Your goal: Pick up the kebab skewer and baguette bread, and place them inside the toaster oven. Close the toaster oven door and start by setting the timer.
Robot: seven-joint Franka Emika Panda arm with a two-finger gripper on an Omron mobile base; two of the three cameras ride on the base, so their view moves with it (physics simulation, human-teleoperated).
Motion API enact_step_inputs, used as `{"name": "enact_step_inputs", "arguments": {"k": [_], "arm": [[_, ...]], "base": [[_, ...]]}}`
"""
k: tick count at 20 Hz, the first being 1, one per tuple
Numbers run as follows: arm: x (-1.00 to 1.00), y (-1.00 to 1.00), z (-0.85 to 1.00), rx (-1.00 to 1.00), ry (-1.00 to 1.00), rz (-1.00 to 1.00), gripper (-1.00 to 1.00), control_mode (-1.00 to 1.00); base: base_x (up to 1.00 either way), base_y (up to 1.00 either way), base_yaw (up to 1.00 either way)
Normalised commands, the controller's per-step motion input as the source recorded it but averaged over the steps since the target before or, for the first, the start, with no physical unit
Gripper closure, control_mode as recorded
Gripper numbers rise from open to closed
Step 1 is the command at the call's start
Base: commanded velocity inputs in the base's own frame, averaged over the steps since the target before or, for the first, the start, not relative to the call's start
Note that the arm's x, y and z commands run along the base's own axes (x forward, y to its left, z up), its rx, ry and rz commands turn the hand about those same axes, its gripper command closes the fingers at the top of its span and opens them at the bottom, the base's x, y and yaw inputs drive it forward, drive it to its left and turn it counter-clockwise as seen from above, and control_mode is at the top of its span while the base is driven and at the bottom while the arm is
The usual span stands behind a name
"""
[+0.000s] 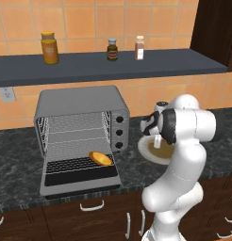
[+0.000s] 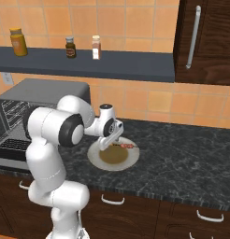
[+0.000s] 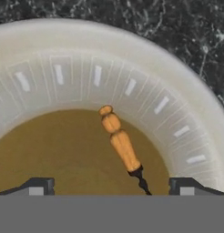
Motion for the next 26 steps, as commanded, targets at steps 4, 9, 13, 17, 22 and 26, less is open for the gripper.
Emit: {"name": "enact_step_inputs", "arguments": {"k": [4, 9, 13, 17, 22, 26], "arm": [[0.08, -0.18, -0.23, 0.00, 0.00, 0.00, -1.00, -1.00], [0.01, -0.01, -0.12, 0.00, 0.00, 0.00, -1.00, -1.00], [0.20, 0.00, 0.00, 0.00, 0.00, 0.01, -1.00, -1.00], [0.32, 0.00, 0.00, 0.00, 0.00, 0.01, -1.00, -1.00], [0.21, 0.00, -0.10, 0.00, 0.00, 0.02, -1.00, -1.00], [0.17, 0.01, -0.22, 0.00, 0.00, 0.02, -1.00, -1.00]], "base": [[0.00, 0.00, 0.00], [0.00, 0.00, 0.00], [0.00, 0.00, 0.00], [0.00, 0.00, 0.00], [0.00, 0.00, 0.00], [0.00, 0.00, 0.00]]}}
